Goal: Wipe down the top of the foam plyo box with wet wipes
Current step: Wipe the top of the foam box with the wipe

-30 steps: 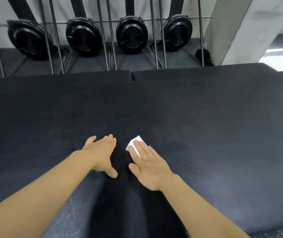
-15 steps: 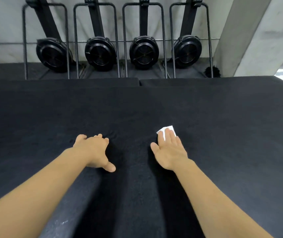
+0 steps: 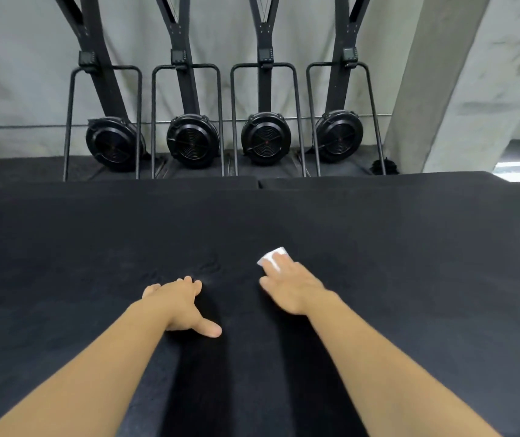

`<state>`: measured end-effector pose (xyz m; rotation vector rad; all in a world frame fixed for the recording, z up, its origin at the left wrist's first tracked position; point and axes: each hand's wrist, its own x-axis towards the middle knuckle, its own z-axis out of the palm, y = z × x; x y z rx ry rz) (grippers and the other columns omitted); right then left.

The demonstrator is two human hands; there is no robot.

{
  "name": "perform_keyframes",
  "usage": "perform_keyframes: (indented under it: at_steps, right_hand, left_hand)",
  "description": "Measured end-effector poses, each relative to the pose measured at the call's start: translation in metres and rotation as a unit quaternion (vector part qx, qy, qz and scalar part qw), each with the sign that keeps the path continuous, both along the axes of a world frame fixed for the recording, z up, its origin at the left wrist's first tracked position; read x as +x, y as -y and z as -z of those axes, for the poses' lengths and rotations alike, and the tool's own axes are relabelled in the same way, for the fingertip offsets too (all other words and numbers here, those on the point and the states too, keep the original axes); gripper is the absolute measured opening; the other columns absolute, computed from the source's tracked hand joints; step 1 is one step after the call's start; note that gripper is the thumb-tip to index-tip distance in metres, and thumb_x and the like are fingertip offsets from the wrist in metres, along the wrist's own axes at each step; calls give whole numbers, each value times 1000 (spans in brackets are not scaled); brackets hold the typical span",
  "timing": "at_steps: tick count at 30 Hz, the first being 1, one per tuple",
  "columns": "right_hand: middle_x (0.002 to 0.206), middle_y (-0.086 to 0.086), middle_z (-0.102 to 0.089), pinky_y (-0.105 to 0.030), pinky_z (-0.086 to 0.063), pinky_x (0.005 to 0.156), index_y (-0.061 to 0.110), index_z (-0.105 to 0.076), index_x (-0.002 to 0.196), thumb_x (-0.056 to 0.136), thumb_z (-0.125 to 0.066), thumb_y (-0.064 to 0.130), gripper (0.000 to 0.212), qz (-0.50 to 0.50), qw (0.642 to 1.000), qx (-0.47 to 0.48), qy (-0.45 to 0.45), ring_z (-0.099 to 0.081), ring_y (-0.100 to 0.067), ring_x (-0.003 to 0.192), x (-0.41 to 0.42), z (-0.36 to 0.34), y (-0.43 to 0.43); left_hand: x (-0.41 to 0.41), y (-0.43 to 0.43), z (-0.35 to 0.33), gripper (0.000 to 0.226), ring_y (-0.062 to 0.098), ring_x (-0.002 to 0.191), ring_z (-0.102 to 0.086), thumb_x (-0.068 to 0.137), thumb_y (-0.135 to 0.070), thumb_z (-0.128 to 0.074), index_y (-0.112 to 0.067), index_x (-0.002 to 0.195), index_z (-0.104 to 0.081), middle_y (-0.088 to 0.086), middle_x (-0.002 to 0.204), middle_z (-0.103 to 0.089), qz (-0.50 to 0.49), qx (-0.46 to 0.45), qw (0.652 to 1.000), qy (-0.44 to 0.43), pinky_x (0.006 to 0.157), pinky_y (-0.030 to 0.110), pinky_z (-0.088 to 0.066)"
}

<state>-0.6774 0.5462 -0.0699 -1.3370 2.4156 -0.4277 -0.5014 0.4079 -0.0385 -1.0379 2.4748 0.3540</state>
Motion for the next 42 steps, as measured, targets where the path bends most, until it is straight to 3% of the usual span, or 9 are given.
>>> perform_keyframes:
  at_steps: [5, 11, 15, 18, 22, 25, 29, 38, 42]
  right_hand:
    - [154, 7, -21, -42, -28, 113, 31, -28, 150, 103, -26, 40, 48, 93, 994, 49, -12, -36, -29, 128, -75, 0, -22]
    - [160, -2, -10, -39, -16, 120, 21, -16, 157, 102, -25, 46, 61, 133, 989, 60, -6, -16, -28, 144, -63, 6, -4]
    - [160, -3, -10, -40, -16, 120, 22, -18, 156, 100, -26, 49, 62, 90, 995, 41, 14, -17, -29, 144, -20, 7, 16]
    - [163, -4, -4, -40, -10, 122, 21, -14, 157, 101, -24, 50, 64, 22, 999, 38, 13, -8, -27, 148, 20, 8, 35]
    - [166, 1, 9, -36, 1, 123, 21, -5, 159, 105, -18, 45, 61, -76, 996, 41, 5, 9, -17, 152, 42, 8, 50]
    - [163, 7, -4, -34, -5, 122, 27, -17, 156, 104, -21, 40, 54, -98, 995, 20, 8, -3, -14, 150, 27, 5, 45]
    - [147, 10, -25, -37, -28, 112, 35, -33, 145, 99, -29, 41, 47, 1, 1000, -5, 7, -36, -24, 127, -20, 7, 23]
    - [161, 1, -11, -43, -19, 119, 25, -18, 157, 102, -27, 44, 59, 168, 983, 64, 21, -19, -28, 145, -78, 0, -7]
    - [158, -3, -16, -36, -18, 118, 22, -20, 156, 100, -27, 46, 61, 113, 992, 46, 13, -20, -26, 141, -14, 2, 12]
  left_hand:
    - [-8, -4, -6, 112, 19, 149, -12, 69, -67, -72, -23, 155, -15, -6, 162, -7, -10, 3, 1000, 21, 120, 39, 0]
    - [-12, -8, -9, 107, 26, 148, -15, 70, -64, -73, -23, 154, -20, -7, 161, -16, -28, 4, 999, 28, 119, 39, 0]
    - [-15, -5, -10, 112, 30, 148, -12, 65, -64, -77, -24, 153, -22, -5, 158, -24, -42, 13, 999, 31, 119, 39, -8]
    - [-15, 0, -7, 115, 30, 146, -18, 60, -63, -81, -23, 153, -25, -2, 157, -27, -49, 20, 998, 24, 116, 41, -26]
    - [-14, 2, -4, 118, 25, 141, -32, 62, -59, -82, -20, 154, -19, -1, 156, -28, -46, 34, 998, 13, 112, 40, -34]
    - [-14, 4, -3, 117, 24, 139, -35, 62, -56, -84, -19, 153, -21, -1, 155, -30, -48, 45, 998, 4, 111, 40, -36]
    - [-17, 6, -2, 117, 26, 140, -34, 61, -55, -85, -19, 153, -22, 0, 156, -29, -51, 47, 998, 7, 112, 41, -35]
    - [-16, 4, -3, 117, 27, 142, -32, 63, -53, -85, -18, 154, -20, 1, 158, -26, -53, 57, 997, -7, 113, 41, -33]
    - [-18, 0, -8, 113, 28, 136, -41, 63, -48, -87, -14, 152, -27, 2, 153, -36, -56, 63, 996, -8, 108, 41, -40]
